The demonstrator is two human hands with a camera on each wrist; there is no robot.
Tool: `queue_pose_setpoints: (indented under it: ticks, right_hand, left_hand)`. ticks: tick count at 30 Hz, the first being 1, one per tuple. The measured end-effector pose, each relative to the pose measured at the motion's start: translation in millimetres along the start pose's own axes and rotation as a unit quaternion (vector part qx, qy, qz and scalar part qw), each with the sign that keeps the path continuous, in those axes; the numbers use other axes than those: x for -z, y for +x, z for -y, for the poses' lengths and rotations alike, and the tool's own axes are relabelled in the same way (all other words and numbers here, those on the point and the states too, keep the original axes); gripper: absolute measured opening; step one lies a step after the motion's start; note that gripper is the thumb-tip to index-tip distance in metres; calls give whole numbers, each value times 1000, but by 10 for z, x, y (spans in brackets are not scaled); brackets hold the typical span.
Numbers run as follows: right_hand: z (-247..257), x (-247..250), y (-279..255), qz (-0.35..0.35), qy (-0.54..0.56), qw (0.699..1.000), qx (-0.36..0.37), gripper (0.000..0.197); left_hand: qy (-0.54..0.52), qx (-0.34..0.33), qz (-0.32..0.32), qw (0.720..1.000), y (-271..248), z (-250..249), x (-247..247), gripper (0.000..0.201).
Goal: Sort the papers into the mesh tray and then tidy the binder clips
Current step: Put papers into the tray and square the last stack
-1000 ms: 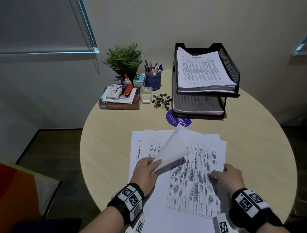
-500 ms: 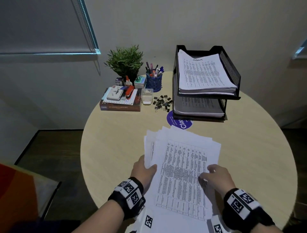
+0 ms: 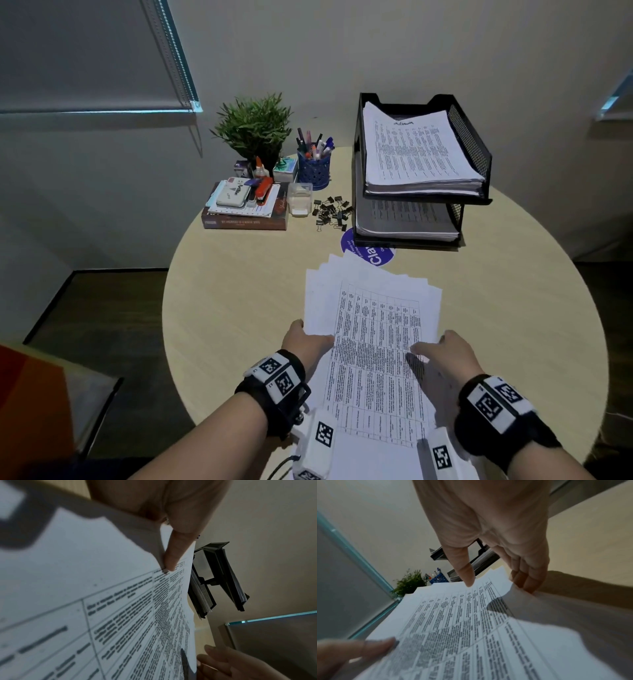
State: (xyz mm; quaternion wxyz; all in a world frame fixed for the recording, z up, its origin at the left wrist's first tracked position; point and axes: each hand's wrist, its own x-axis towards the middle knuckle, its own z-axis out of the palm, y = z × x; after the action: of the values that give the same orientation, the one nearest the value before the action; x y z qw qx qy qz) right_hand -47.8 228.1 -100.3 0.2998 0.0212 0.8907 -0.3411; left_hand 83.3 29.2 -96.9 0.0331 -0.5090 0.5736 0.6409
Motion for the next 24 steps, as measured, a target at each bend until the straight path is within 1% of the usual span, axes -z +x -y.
queue_pose_setpoints:
  ticks: [1,2,4,5,7,8,10,11,12,13,14,16,17,19,20,22,23,24]
  right_hand:
    - [-25,0,28,1,26,1000,-5,32]
    - [-36,0,40,5,55,998,-6,32]
    - [-74,15,53,26,104,994,-4,34]
    - [-96,25,62,37,130,991,-8,29]
    - [-93,64,18,52,204,978,-6,10]
    - [-91,78,-6,52,241,969,-3,18]
    - [-95,86,-4,71,277,958,10,44]
    - [-67,101,-28,93,300,949,14,49]
    - [-14,122,-67,127,326,936,26,46]
    - [58,155,-113,154,345,925,39,39]
    - [157,197,-163,164,356,918,61,31]
    - [400,336,-287,159,387,901,119,24]
    - [522,407,-340,154,398,891,155,27]
    - [752,534,-453,125,396,882,224,42]
    - [855,580,-511,102,396,877,252,45]
    - [1002,633,-574,57,401,866,293,33]
    - [1048,641,-597,34,402,862,308,28]
    - [1073,639,-603,15,405,858,315,26]
  left_hand:
    - [-13,-1,15,1000,23,17,-8,47]
    - [-7,-2,24,1000,21,20,-24,40]
    - [20,2,17,1000,15,14,-55,41]
    - [26,-1,16,1000,11,1,-52,41]
    - [23,-14,25,999,-15,-44,-12,39]
    - [14,-27,40,999,-25,-77,28,38]
    - [-32,-60,88,994,-50,-155,136,42]
    - [-54,-78,114,989,-95,-234,181,40]
    - [-72,-97,133,984,-129,-310,221,37]
    - [-87,-120,148,978,-156,-392,256,35]
    - [-104,-145,151,972,-200,-495,291,35]
    - [-148,-200,133,959,-299,-731,366,38]
    - [-170,-224,122,952,-341,-854,398,38]
    - [-185,-275,97,939,-431,-1084,451,35]
    - [-179,-304,87,932,-475,-1178,463,38]
    - [-159,-353,82,919,-536,-1300,462,48]
    - [-151,-368,82,914,-558,-1324,449,50]
    - [-148,-374,83,912,-567,-1324,441,49]
